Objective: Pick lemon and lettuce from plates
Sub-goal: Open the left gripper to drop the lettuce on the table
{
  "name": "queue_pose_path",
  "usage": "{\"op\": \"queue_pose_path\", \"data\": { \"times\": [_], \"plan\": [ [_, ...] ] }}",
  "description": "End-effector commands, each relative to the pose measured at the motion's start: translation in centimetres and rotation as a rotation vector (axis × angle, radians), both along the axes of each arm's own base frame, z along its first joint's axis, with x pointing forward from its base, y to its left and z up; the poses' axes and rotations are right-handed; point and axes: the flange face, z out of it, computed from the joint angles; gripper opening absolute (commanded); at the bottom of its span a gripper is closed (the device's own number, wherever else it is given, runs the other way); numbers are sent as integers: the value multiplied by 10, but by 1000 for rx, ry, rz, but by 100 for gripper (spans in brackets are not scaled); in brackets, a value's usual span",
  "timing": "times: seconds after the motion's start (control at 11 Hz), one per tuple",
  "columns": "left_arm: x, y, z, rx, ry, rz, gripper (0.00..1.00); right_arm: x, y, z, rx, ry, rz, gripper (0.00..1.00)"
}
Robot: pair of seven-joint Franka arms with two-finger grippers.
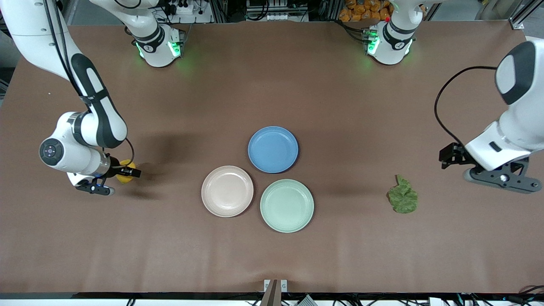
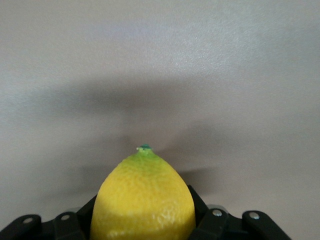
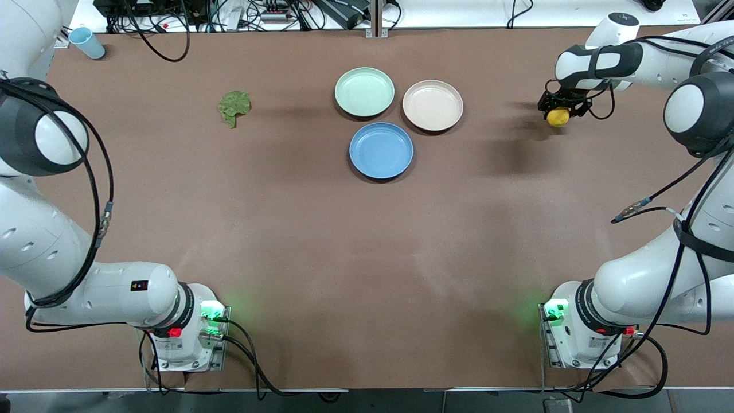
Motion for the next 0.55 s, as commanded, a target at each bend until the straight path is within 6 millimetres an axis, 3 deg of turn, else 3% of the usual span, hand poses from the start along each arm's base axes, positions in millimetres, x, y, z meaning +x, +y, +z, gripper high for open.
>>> {"op": "queue_pose_path", "data": {
  "times": [0.0,0.09,0.27,0.45],
  "plan": [
    [-16,10,32,-40,17,115,100,-2,-4,-12,-9,-3,28,50],
    [-21,10,43,-44,2,143,100,-2,-3,-13,-10,-1,12,100],
    [-39,11,70,-39,-5,157,100,-2,-5,-11,-9,3,10,100],
    [-51,20,84,-50,0,174,100,2,-4,-2,-10,-11,15,100]
  ]
}}
